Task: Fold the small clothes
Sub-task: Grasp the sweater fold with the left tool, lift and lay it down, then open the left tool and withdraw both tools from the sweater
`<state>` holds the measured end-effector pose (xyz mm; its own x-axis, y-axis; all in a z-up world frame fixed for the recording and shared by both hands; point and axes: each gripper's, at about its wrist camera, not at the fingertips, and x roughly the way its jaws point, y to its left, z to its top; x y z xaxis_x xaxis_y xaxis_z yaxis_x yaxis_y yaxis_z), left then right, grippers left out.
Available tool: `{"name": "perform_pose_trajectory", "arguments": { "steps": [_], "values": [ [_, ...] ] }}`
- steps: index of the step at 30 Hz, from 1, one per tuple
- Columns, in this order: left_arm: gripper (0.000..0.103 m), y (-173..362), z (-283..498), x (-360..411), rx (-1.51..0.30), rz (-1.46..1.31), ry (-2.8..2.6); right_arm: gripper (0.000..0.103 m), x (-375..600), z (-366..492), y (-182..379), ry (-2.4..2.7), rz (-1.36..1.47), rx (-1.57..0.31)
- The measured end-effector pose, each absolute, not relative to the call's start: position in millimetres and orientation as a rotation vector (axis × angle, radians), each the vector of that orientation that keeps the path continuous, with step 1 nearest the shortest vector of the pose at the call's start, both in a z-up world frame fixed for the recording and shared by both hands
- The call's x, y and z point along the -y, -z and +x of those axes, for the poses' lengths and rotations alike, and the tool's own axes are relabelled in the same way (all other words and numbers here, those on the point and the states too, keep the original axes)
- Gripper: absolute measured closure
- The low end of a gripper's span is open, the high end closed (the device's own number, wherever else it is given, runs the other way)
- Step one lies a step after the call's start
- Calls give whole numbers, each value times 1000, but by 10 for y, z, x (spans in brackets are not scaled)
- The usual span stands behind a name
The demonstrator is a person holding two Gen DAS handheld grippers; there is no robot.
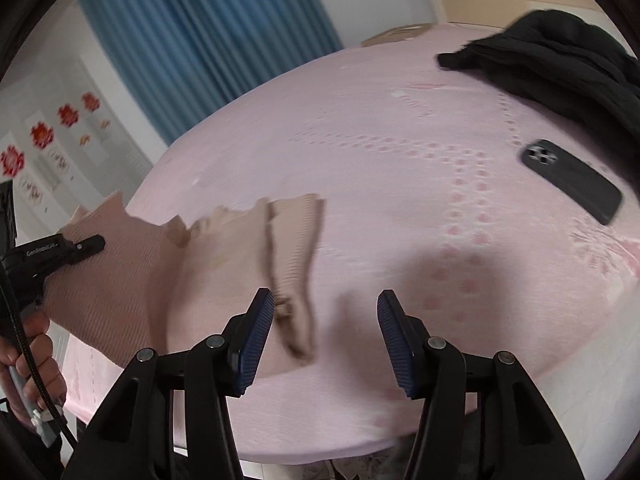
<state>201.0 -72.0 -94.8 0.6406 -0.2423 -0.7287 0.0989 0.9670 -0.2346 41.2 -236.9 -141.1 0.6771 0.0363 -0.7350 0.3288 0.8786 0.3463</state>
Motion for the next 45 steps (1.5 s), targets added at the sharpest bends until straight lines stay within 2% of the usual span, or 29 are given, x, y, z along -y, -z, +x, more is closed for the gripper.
{"name": "perform_pose_trajectory", "arguments": {
  "steps": [5, 9, 10, 14, 28, 30, 31, 42, 45],
  "values": [
    [85, 1216, 1981, 1498, -914, -80, 233, 49, 2743, 204, 1405, 244, 548, -813],
    [82, 1496, 1955, 1754, -999, -91, 269, 49, 2938, 46, 1381, 285, 575, -796],
    [77, 1563, 1955, 1723, -1024, -120, 298, 49, 2982, 15, 1383, 295, 581, -795],
    [37, 1573, 1978, 1436, -1056, -292, 451, 49, 3010, 16, 1405, 295, 582, -800],
    [35, 1132, 1717, 133, -790, -18, 105, 49, 2264, 499, 1268, 114, 477, -793],
    [34, 1126, 1658, -34, -763, 9, 46, 53, 2169, 544, 1229, 100, 456, -792],
    [32, 1124, 1645, -82, -756, 15, 27, 57, 2099, 579, 1205, 92, 428, -801],
    [30, 1294, 1682, -481, -746, -45, 9, 58, 1865, 796, 1154, 127, 304, -840],
    [30, 1395, 1665, -591, -752, -50, 5, 63, 1882, 850, 1205, 116, 317, -856]
  ]
}}
